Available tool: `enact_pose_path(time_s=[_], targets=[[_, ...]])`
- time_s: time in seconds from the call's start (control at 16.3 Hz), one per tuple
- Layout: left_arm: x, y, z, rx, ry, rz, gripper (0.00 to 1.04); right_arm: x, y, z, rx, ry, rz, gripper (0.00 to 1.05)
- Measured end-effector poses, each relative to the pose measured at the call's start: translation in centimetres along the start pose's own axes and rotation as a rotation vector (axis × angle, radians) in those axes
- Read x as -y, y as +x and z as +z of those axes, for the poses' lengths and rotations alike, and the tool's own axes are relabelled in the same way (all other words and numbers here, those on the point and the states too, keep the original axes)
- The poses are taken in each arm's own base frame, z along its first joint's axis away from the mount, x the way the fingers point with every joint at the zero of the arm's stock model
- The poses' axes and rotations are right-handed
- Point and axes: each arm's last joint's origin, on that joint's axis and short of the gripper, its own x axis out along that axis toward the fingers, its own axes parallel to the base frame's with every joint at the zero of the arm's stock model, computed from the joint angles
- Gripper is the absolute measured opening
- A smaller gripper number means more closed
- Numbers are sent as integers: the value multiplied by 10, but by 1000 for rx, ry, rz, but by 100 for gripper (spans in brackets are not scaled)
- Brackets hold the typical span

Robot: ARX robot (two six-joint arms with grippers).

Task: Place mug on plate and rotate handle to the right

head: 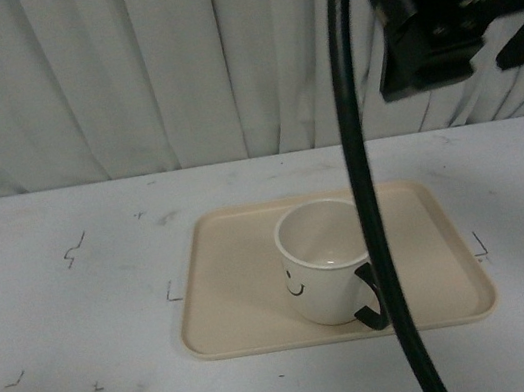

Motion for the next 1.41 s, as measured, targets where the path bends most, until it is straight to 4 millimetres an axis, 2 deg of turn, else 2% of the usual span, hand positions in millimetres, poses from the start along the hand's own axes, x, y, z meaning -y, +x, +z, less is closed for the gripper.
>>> enact_pose_path(time_s=[0.37,0.74,0.86,1.1,1.29,1.35,1.41], targets=[[0,0,0,0,0,0,98,-2,27,3,-104,80,-30,98],[0,0,0,0,0,0,98,-1,85,-3,-203,231,-116,98],[0,0,0,0,0,0,98,-1,103,-11,-227,277,-126,98],[0,0,0,0,0,0,98,-4,128,-22,-247,368,-121,98],[0,0,0,0,0,0,98,-18,145,-26,-260,420,-96,98],[0,0,0,0,0,0,98,-21,149,-27,-269,430,-90,96],[0,0,0,0,0,0,98,-26,155,-29,-290,434,-87,87]])
